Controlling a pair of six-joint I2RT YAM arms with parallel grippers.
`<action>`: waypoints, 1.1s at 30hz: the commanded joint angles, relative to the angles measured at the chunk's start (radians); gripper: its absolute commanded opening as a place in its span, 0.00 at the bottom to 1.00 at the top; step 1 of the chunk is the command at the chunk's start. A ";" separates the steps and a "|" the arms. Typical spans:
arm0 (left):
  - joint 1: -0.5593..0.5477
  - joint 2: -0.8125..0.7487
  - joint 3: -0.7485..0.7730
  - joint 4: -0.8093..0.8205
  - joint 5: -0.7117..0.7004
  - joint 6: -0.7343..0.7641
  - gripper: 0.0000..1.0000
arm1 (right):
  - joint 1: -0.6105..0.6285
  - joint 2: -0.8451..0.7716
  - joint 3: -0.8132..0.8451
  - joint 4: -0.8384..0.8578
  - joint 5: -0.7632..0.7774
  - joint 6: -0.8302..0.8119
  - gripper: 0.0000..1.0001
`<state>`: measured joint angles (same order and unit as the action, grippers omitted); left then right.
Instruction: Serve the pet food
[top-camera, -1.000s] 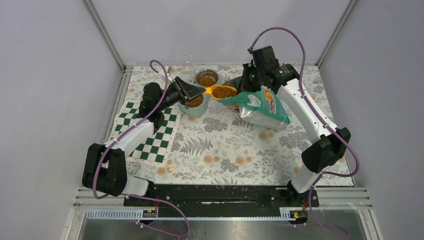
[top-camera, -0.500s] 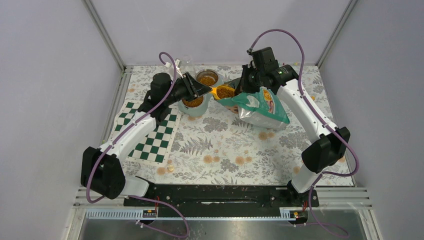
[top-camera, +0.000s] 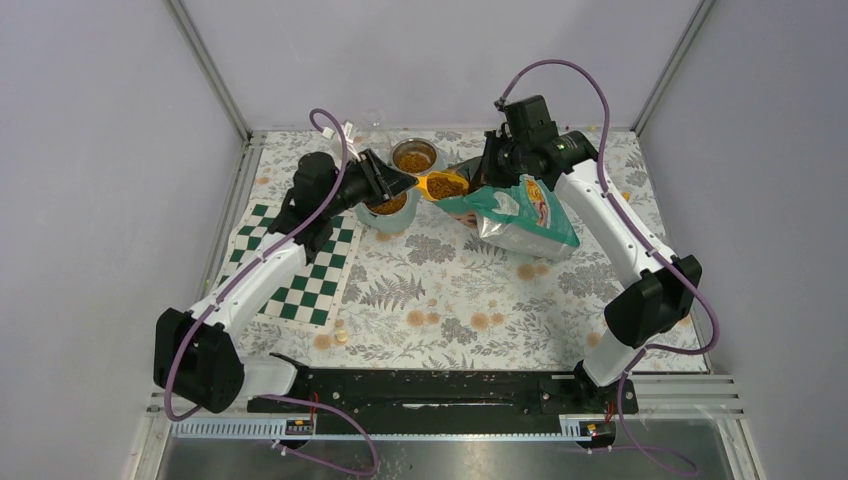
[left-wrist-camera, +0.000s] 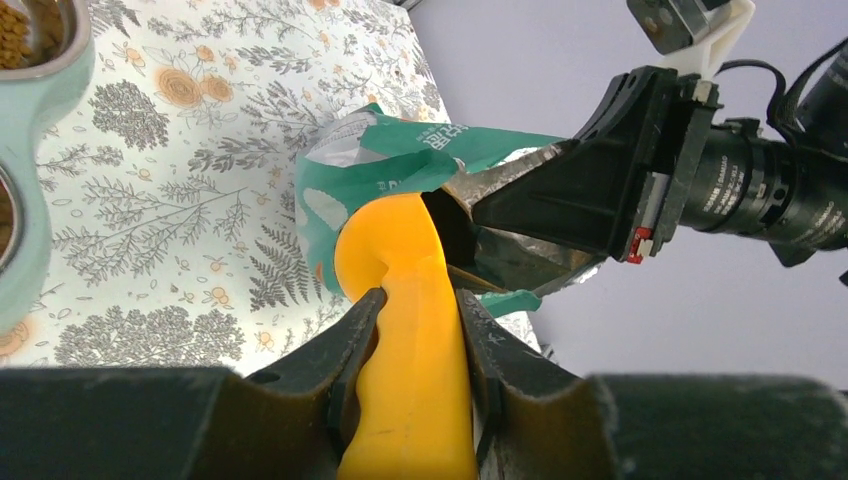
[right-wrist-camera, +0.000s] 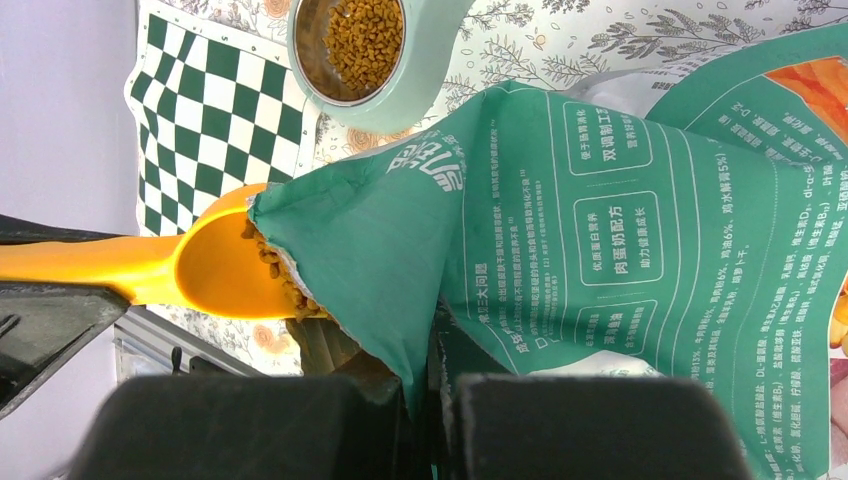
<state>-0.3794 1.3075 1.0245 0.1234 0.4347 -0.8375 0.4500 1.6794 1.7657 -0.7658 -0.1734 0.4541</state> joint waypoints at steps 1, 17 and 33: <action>0.011 -0.060 -0.017 0.108 -0.043 0.125 0.00 | -0.003 -0.088 0.005 0.003 -0.027 0.018 0.00; 0.016 -0.039 -0.038 0.152 -0.051 0.057 0.00 | -0.004 -0.081 0.009 0.004 -0.041 0.023 0.00; 0.058 -0.030 -0.017 0.087 -0.040 -0.158 0.00 | -0.004 -0.074 0.006 0.011 -0.024 0.052 0.00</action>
<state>-0.3660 1.2762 0.9810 0.1764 0.4370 -0.8494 0.4496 1.6726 1.7618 -0.7708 -0.1669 0.4786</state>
